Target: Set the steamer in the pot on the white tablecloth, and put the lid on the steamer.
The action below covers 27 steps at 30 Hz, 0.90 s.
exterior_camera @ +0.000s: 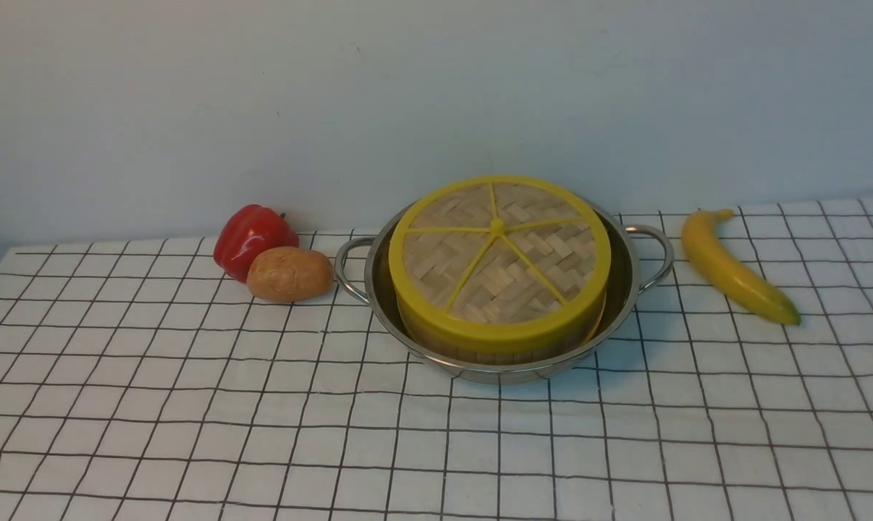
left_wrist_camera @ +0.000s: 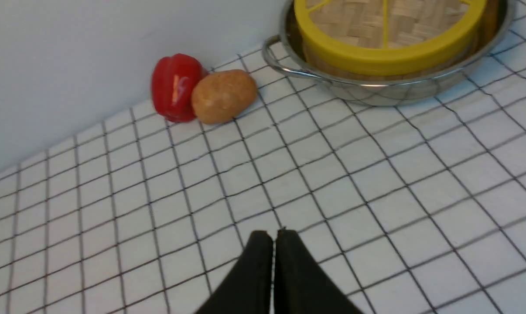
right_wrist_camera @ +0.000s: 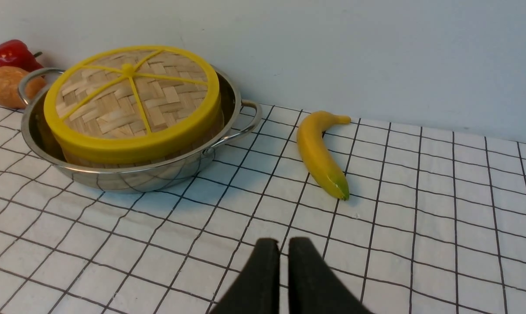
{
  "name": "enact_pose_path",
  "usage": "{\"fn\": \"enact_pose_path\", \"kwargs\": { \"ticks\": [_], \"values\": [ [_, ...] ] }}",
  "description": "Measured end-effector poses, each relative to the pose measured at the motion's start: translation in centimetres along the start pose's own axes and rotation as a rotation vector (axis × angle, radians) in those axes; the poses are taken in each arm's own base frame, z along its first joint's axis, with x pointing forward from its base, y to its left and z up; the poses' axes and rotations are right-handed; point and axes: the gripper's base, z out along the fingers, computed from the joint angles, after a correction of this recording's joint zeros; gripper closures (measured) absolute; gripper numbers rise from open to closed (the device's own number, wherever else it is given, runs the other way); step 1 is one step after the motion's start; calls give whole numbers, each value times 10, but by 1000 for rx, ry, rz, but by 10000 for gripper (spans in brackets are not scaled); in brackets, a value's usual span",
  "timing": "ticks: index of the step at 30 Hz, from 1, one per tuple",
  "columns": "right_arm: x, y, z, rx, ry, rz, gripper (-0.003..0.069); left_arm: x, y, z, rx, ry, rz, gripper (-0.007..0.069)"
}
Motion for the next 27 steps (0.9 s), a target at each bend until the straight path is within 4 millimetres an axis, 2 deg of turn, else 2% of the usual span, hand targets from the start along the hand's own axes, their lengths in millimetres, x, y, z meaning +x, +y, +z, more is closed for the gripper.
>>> {"fn": "enact_pose_path", "kwargs": {
  "ticks": [5,7,9,10,11,13,18,27],
  "values": [
    [0,0,0,0,0,2,579,16,2,9,-152,-107,-69,608],
    [0,0,0,-1,1,3,573,28,-1,17,-208,-186,-98,602],
    [0,0,0,-1,1,3,562,52,-8,31,-265,-292,-120,602],
    [0,0,0,-1,1,3,561,52,-8,31,-267,-298,-121,602],
    [0,0,0,-1,1,3,557,63,-11,36,-287,-332,-135,599],
    [0,0,0,-1,1,3,550,83,-16,46,-316,-353,-169,592],
    [0,0,0,-1,1,3,536,113,-22,60,-344,-323,-262,592],
    [0,0,0,-1,2,3,512,121,-23,63,-348,-261,-292,580]
  ]
}}
